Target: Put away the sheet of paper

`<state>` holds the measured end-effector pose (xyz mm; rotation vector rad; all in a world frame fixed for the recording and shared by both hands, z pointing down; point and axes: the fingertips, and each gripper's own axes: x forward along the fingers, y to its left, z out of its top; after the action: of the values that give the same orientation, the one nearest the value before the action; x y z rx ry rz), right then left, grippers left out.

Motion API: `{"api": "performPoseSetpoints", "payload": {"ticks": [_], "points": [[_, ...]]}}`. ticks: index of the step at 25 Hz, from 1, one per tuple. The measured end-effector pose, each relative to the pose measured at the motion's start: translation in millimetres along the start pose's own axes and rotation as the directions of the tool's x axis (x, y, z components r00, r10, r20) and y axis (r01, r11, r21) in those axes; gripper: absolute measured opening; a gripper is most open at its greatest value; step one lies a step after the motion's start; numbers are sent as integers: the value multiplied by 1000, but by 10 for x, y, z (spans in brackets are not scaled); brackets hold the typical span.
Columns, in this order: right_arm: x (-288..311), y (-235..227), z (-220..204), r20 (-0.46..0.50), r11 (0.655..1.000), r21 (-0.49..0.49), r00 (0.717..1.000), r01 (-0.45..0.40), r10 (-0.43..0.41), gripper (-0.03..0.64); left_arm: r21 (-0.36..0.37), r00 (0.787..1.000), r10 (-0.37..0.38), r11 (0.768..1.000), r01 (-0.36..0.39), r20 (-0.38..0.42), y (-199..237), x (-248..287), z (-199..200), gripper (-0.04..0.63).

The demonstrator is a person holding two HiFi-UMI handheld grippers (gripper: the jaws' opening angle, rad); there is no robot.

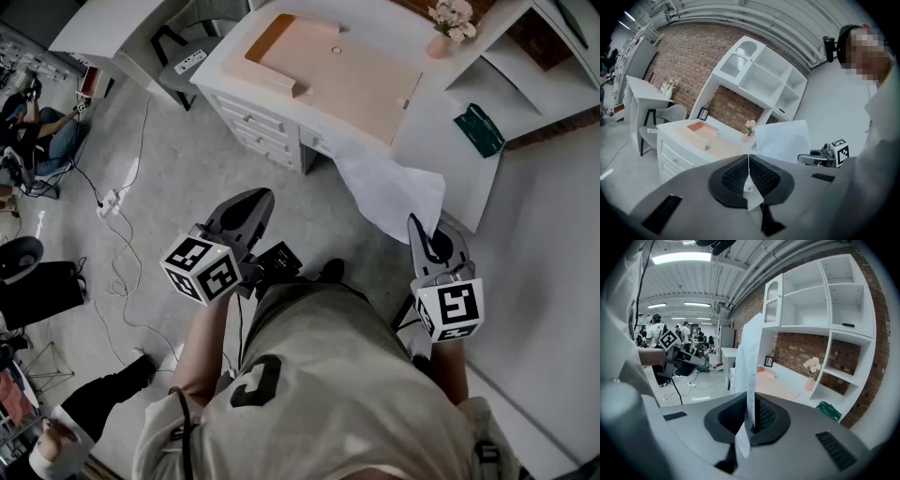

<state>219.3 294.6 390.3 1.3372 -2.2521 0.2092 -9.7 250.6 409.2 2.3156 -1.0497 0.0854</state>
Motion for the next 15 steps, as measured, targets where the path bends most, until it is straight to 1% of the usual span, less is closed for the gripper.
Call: {"api": "performPoseSetpoints", "payload": {"ticks": [3,8,11,15], "points": [[0,69,-9,-4,1000,1,1000,-1,1,27,17,1000,-3,1000,3,-4,-2,-18,-6,20],[-11,152,-34,-11,1000,16,1000,9,-9,28,15,999,-19,1000,19,-29,-14,-34,-107,20],[-5,173,-7,1,999,37,1000,19,-19,28,17,1000,-16,1000,17,-24,9,-88,-90,20],[9,225,5,-1,999,28,1000,15,-15,28,18,1000,-3,1000,4,-15,38,-174,-82,20]]}}
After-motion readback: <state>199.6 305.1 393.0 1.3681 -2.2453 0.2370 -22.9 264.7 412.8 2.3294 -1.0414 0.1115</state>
